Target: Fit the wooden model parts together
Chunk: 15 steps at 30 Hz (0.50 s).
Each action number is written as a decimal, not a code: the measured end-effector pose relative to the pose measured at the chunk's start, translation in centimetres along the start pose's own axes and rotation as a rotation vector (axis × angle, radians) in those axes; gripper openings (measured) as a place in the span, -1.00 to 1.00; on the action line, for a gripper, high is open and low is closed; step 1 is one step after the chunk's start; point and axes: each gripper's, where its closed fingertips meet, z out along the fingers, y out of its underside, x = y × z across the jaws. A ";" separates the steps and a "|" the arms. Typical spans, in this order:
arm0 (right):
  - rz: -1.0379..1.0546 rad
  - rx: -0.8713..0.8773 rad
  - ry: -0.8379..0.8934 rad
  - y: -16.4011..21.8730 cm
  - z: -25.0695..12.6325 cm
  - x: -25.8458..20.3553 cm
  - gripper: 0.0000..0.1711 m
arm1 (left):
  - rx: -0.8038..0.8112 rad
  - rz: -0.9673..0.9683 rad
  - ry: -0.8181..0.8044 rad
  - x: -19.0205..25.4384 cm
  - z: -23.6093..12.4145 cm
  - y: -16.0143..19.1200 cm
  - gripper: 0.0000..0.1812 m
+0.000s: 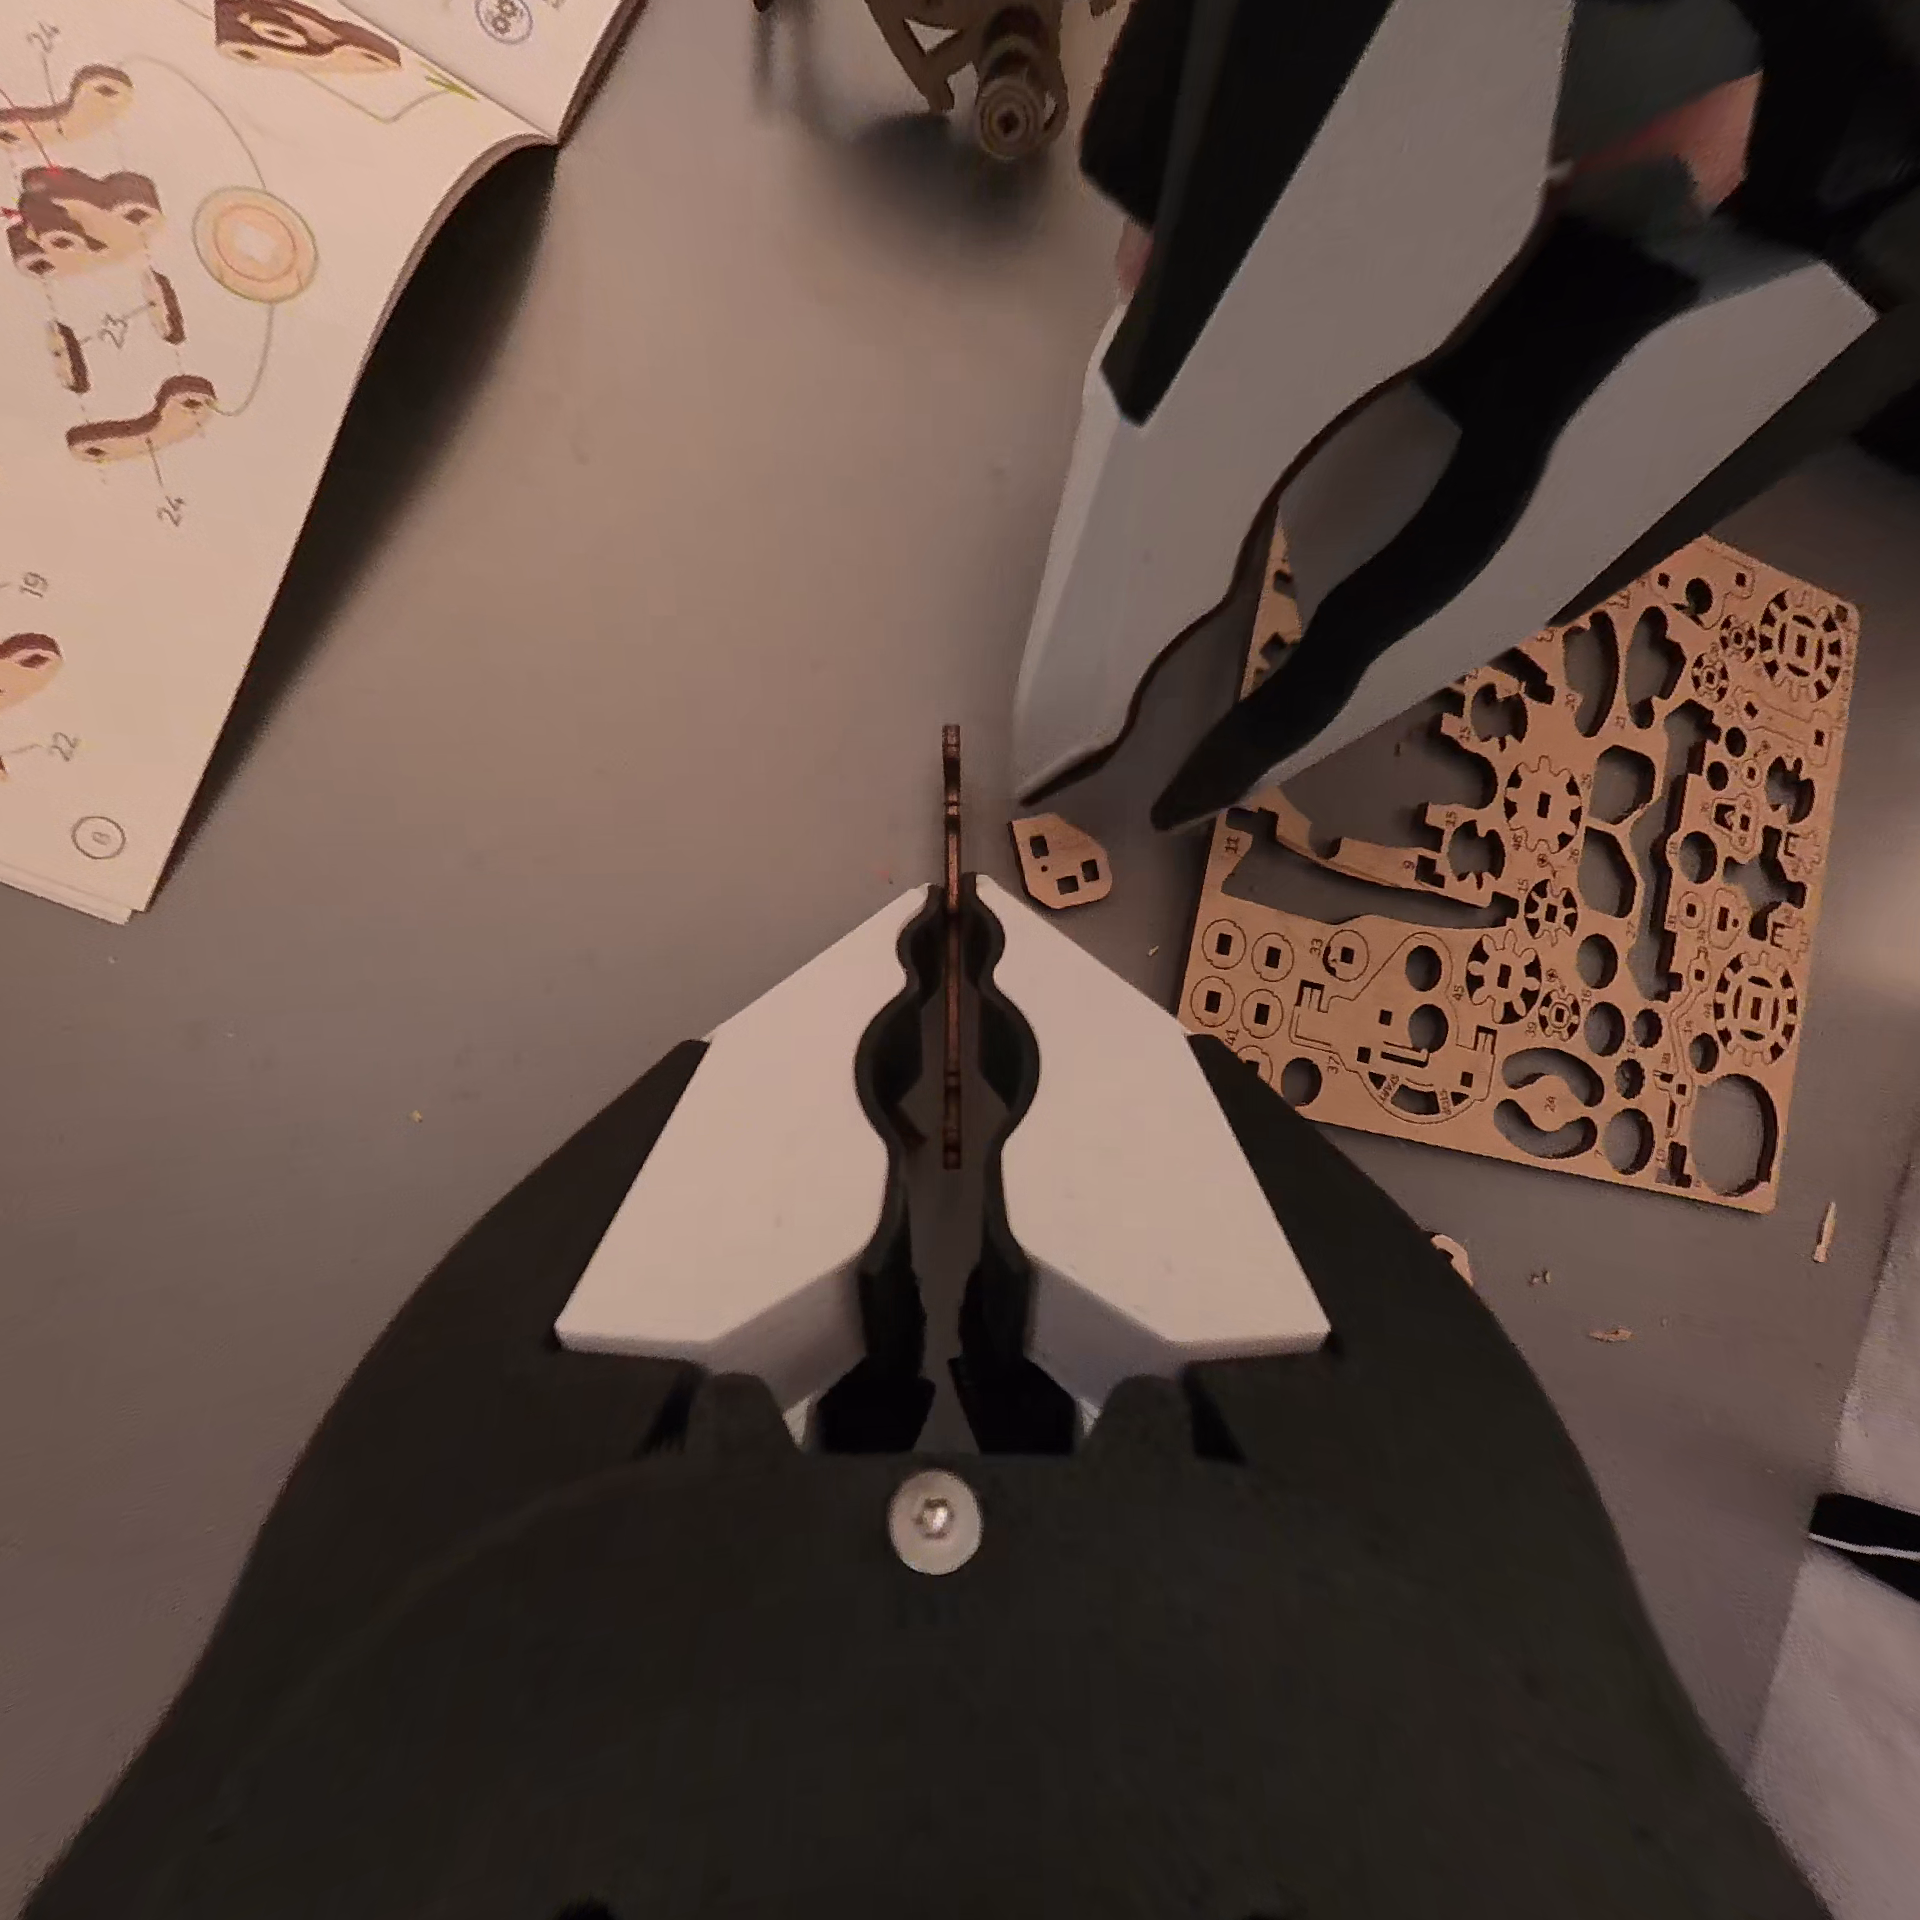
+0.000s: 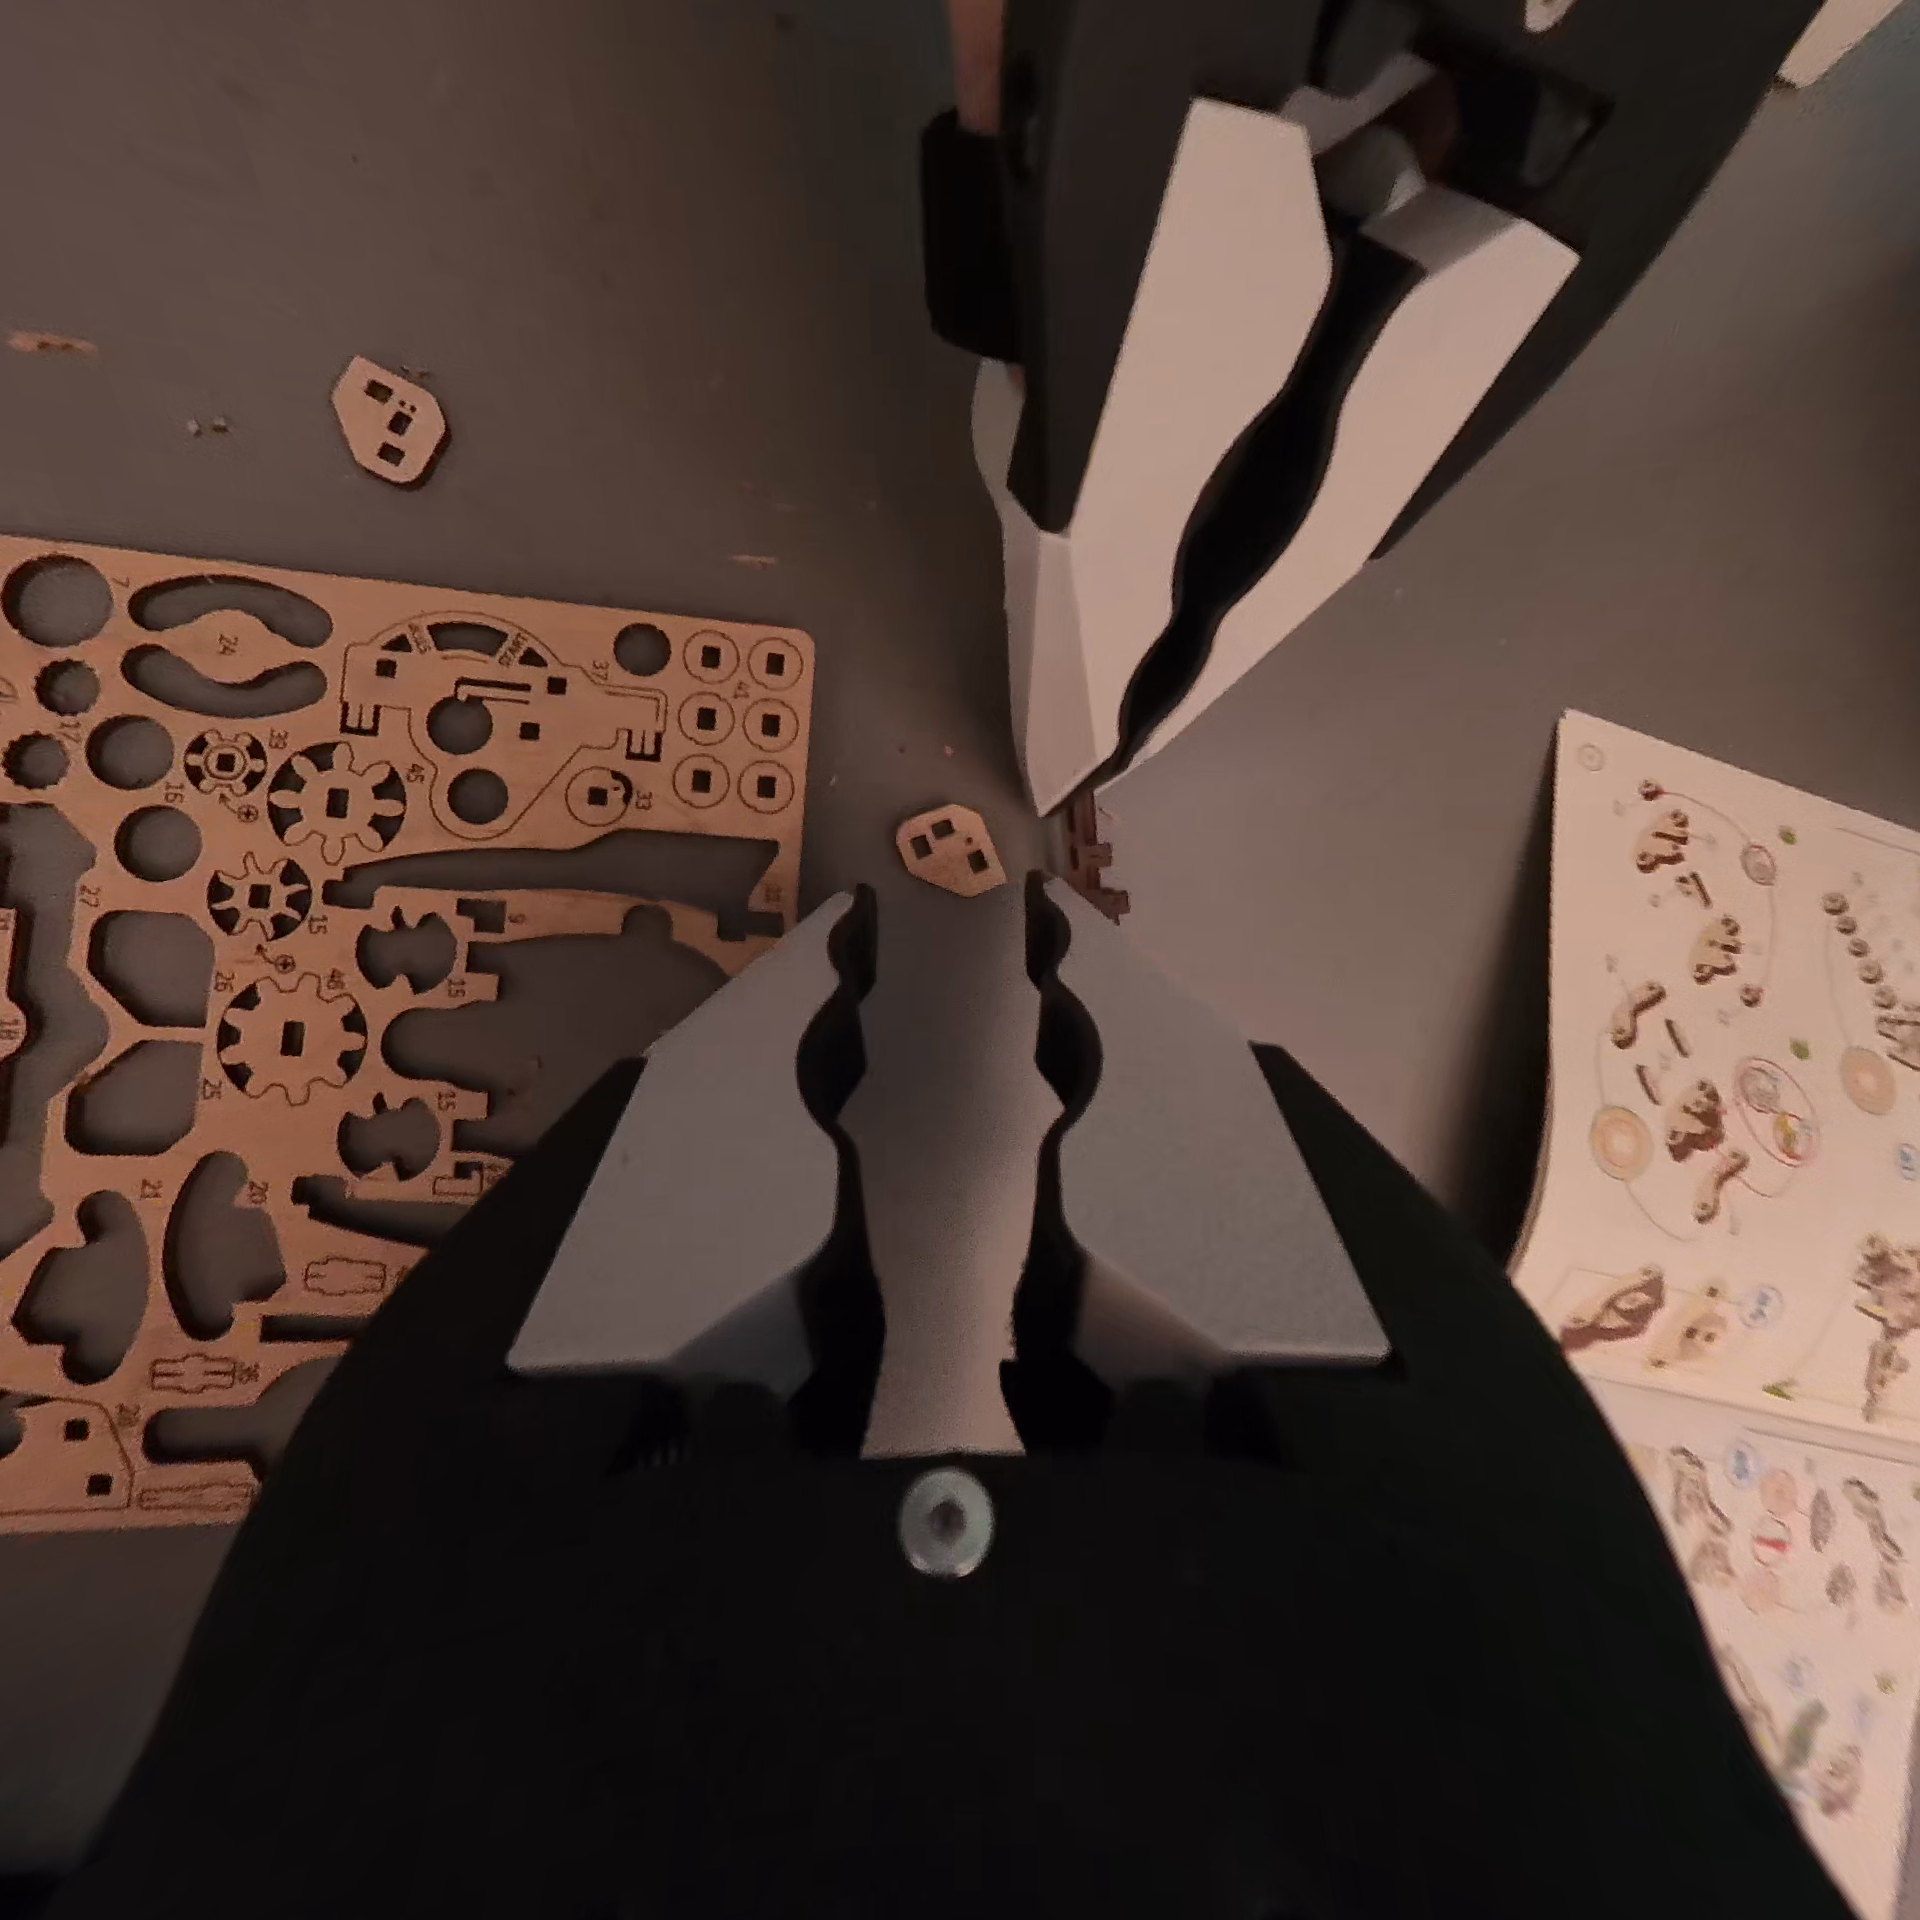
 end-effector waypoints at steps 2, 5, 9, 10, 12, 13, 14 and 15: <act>0.022 -0.003 -0.021 0.1 0.3 0.0 -0.67 | 0.010 -0.003 -0.002 -0.1 0.0 -0.1 -0.99; 0.020 0.008 -0.039 -0.1 0.7 -0.2 -0.68 | 0.021 0.009 -0.015 -0.1 0.1 -0.2 -0.99; 0.012 0.025 -0.055 -0.4 1.1 -0.6 -0.75 | 0.034 0.009 -0.024 -0.1 0.0 -0.1 -0.99; 0.016 0.030 -0.067 -0.4 1.2 -0.7 -0.78 | 0.037 0.011 -0.024 -0.1 0.0 -0.1 -0.99; 0.046 0.046 -0.069 -0.6 1.3 -0.5 -0.82 | 0.036 0.017 -0.024 -0.1 0.0 -0.1 -0.99; 0.061 0.053 -0.071 -0.6 1.3 -0.4 -0.84 | 0.036 0.022 -0.025 -0.1 0.0 -0.1 -0.99; 0.077 0.056 -0.076 -0.6 1.3 -0.4 -0.84 | 0.036 0.028 -0.026 -0.1 0.0 -0.1 -0.99; 0.095 0.056 -0.082 -0.6 1.3 -0.4 -0.84 | 0.035 0.033 -0.027 -0.1 0.0 -0.1 -0.99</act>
